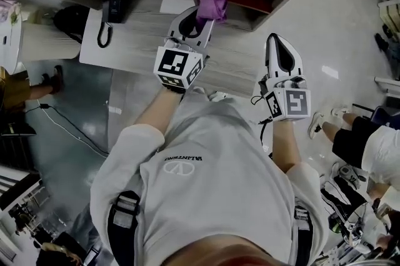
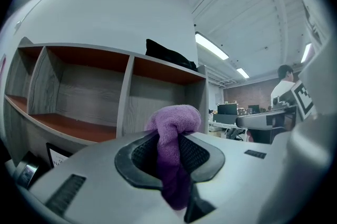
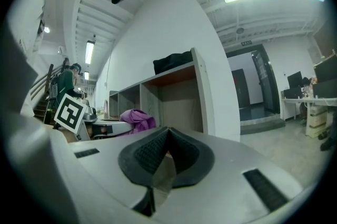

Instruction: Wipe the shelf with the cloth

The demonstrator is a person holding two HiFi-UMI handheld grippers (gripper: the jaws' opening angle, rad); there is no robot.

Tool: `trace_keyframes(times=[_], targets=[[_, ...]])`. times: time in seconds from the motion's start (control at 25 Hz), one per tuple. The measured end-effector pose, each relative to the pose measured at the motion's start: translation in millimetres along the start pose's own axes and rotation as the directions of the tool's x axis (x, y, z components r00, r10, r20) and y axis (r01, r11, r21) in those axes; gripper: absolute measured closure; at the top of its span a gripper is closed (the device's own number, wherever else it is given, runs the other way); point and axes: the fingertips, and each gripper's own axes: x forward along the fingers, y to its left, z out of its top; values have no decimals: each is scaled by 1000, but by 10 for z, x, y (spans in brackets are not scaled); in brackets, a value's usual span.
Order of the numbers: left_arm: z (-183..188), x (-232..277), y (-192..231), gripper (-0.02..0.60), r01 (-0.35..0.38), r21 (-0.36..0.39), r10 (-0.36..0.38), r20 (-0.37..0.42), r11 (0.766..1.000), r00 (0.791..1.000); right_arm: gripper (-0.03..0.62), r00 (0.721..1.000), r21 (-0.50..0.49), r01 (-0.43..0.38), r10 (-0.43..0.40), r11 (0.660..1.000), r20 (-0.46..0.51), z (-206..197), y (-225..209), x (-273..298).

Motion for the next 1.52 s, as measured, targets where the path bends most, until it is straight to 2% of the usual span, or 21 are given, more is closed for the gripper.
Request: trace_keyframes(times=[0.36, 0.72, 1.0, 1.32, 1.52], targets=[[-254, 301, 287, 499, -52, 5, 52, -54, 999, 997, 594, 1000, 3, -13, 13, 1000, -8, -37, 44, 331], [-413, 561, 515, 499, -57, -24, 55, -82, 998, 995, 594, 1000, -15, 16, -16, 1000, -26, -130, 127, 820], [-543, 715, 602, 499, -92, -16, 91, -97, 996, 991, 594, 997, -35, 36, -38, 999, -64, -296, 133, 1136], [-672, 828, 641, 499, -145, -23, 141, -128, 989, 982, 594, 996, -26, 45, -47, 999, -77, -369, 53, 1282], [-711, 848, 663, 499, -153, -28, 148, -129, 988, 981, 594, 995, -18, 55, -56, 998, -84, -443, 26, 1339]])
